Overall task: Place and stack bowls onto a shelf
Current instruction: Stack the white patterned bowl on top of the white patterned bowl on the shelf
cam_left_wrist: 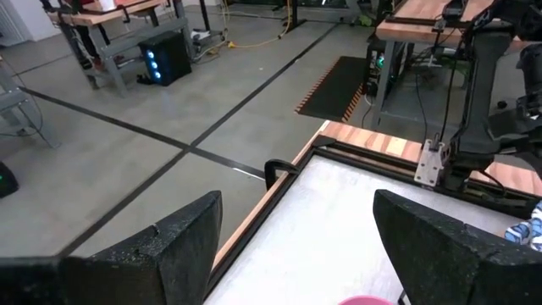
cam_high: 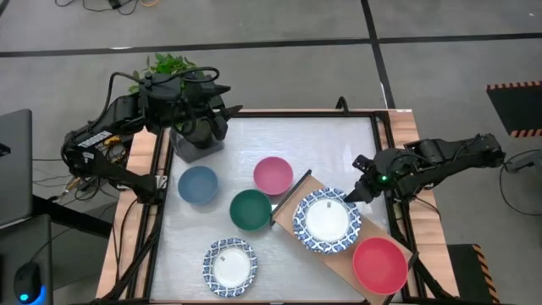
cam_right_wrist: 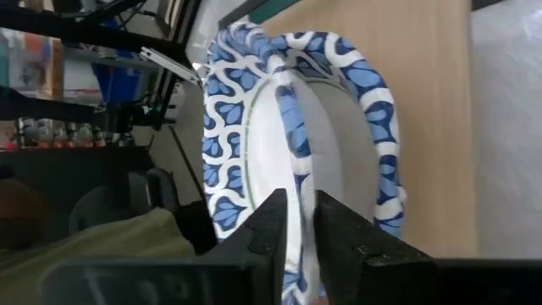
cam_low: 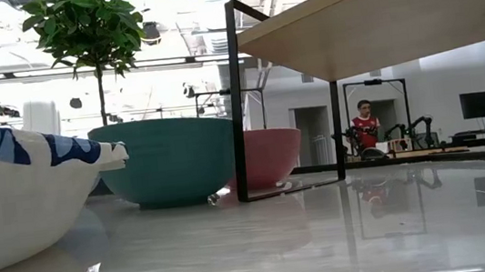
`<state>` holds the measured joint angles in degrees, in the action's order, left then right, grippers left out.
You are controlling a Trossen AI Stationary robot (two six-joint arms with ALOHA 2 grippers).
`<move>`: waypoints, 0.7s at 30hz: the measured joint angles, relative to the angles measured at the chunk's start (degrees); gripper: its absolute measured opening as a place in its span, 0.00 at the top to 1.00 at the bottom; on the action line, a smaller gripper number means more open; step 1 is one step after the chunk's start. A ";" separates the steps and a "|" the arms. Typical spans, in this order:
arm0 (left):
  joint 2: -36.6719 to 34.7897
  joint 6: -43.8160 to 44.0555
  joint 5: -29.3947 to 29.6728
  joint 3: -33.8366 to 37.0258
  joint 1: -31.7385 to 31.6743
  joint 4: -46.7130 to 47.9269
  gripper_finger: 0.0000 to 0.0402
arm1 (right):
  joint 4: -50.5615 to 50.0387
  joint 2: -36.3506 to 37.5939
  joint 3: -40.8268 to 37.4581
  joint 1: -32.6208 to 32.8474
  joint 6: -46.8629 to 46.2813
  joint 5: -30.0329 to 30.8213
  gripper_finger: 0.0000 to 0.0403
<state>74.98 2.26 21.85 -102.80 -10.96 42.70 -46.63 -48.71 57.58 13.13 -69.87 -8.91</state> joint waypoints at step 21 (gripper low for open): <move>0.00 -0.04 0.00 0.00 0.00 0.04 0.27 | -8.09 0.13 0.00 -0.04 -5.58 -0.26 0.55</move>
<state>74.98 2.22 21.85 -102.80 -10.96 42.73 -54.71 -48.58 57.58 13.08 -75.44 -9.17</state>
